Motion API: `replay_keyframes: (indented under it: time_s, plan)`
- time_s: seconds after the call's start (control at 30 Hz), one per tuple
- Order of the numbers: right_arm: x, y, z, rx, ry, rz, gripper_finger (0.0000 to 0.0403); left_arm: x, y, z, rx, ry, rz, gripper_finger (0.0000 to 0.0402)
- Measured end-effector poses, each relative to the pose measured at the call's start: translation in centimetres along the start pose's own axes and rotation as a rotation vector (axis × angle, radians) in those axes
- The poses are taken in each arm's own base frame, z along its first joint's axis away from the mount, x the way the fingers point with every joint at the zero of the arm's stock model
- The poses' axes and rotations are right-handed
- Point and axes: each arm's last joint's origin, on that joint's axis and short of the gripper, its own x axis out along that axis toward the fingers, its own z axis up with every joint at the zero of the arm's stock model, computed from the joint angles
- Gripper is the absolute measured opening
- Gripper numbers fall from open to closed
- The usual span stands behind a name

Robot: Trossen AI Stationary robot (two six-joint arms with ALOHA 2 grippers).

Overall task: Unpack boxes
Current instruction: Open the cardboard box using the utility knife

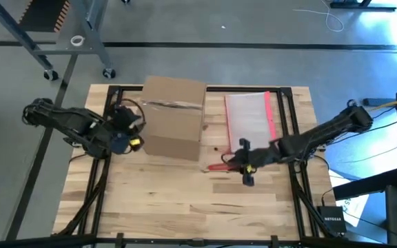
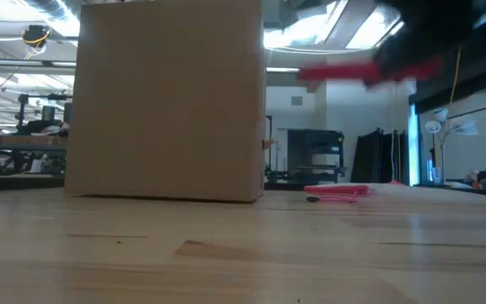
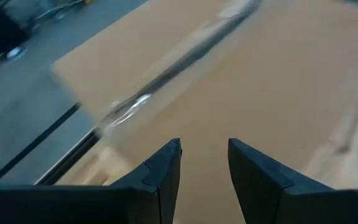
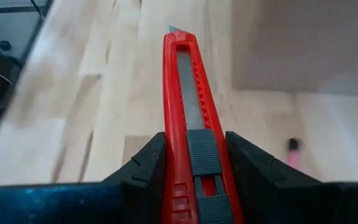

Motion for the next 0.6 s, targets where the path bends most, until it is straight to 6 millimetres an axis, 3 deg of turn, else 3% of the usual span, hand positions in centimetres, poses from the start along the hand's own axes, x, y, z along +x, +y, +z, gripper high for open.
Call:
replay_keyframes:
  time_s: [0.2,0.33,0.47,0.6]
  plan:
    - [3.9,0.0,-3.0,-0.017,0.007,-0.025,0.0133,1.3,1.0,-1.4,-0.036,0.089,0.128,0.0127]
    - [5.7,0.2,-3.4,-0.046,-0.008,-0.027,0.0133,2.5,0.5,-2.4,-0.019,0.115,0.133,0.0127]
    - [6.0,0.5,-2.5,-0.068,-0.023,-0.047,0.0133,2.7,-0.4,-2.7,-0.062,0.157,0.037,0.0127]
    - [4.5,0.6,-1.4,-0.074,-0.030,-0.045,0.0133,2.0,-2.3,-2.4,-0.157,0.131,-0.137,0.0127]
